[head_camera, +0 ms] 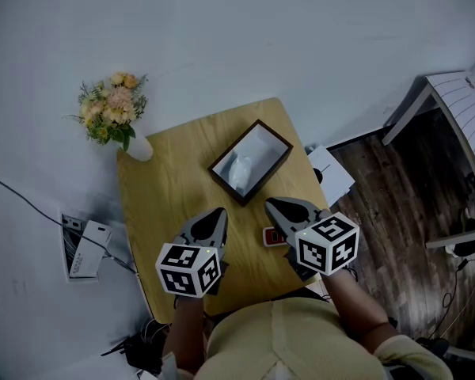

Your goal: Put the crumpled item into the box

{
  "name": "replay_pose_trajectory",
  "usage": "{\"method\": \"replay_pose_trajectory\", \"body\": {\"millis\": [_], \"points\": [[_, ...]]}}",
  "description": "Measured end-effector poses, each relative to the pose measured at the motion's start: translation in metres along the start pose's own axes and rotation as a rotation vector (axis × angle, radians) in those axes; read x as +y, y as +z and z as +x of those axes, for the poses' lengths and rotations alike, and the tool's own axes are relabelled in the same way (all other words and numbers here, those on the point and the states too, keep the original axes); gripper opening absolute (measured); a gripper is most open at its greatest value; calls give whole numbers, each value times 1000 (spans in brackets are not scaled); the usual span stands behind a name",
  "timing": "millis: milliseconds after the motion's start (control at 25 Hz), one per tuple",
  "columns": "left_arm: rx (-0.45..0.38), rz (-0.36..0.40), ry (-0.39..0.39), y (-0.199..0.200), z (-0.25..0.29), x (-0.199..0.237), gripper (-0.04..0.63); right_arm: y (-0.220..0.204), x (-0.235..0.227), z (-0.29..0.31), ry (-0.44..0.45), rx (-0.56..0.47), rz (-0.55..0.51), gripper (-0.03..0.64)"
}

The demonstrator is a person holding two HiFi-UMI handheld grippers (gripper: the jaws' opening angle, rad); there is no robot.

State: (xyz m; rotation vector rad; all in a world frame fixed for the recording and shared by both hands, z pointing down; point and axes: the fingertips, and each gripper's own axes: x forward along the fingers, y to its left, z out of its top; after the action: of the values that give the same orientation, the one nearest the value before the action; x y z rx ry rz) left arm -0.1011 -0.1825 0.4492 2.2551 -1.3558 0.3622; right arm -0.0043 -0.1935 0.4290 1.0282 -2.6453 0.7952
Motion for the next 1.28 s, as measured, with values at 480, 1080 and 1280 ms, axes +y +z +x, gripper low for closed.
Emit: {"method": "replay_pose_trajectory", "body": {"millis": [480, 1080, 1280], "points": [[-13, -12, 17, -3, -8, -3, 23, -2, 5, -9, -6, 6, -42, 29], [-32, -21, 17, 1, -12, -4, 23, 1, 4, -12, -20, -7, -52, 29], [-32, -19, 8, 1, -10, -7, 23, -1, 1, -13, -24, -3, -49, 29]]}}
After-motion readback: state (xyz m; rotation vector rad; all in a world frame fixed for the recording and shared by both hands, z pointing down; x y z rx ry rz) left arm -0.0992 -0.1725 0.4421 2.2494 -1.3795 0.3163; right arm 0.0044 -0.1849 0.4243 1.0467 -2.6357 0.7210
